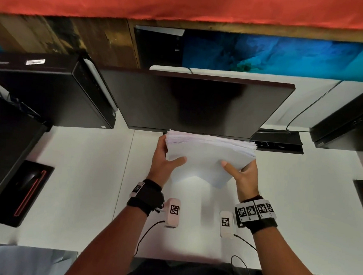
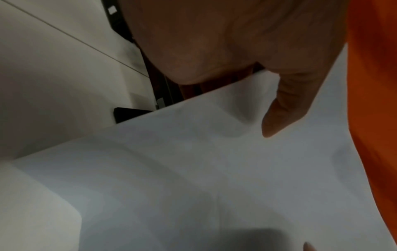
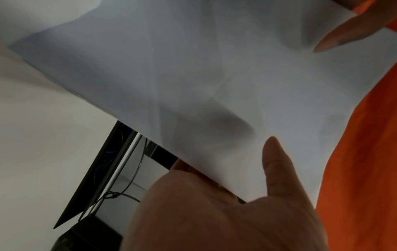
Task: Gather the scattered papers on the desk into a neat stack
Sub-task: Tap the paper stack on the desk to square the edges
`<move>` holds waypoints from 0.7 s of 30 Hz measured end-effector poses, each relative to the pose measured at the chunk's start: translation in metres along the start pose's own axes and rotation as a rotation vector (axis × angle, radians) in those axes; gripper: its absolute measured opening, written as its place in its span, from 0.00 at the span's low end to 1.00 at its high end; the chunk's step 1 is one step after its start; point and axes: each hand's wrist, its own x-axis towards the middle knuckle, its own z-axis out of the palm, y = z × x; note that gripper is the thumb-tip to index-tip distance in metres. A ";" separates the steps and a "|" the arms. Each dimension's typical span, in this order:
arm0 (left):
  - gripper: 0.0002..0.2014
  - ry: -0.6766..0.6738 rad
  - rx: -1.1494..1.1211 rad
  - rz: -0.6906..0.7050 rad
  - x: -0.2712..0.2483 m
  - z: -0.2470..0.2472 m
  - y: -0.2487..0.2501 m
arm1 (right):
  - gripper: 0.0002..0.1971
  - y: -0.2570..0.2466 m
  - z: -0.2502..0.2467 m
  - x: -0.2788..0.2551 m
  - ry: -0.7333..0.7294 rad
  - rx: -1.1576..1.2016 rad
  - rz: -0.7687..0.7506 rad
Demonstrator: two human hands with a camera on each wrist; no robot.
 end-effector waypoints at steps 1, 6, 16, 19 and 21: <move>0.38 -0.012 0.001 -0.009 0.001 0.000 0.001 | 0.33 0.000 0.000 0.001 -0.005 -0.002 0.002; 0.41 -0.042 -0.010 -0.003 0.001 0.004 0.009 | 0.33 -0.002 0.002 0.001 -0.032 0.008 -0.007; 0.55 -0.037 0.055 0.046 0.001 0.007 0.018 | 0.31 -0.004 0.004 0.002 -0.046 -0.009 -0.025; 0.53 -0.020 0.023 0.068 0.002 0.009 0.019 | 0.31 -0.004 0.005 0.003 -0.038 -0.007 -0.018; 0.47 0.055 0.004 0.085 0.001 0.013 0.023 | 0.31 -0.004 0.005 0.003 -0.041 -0.013 -0.023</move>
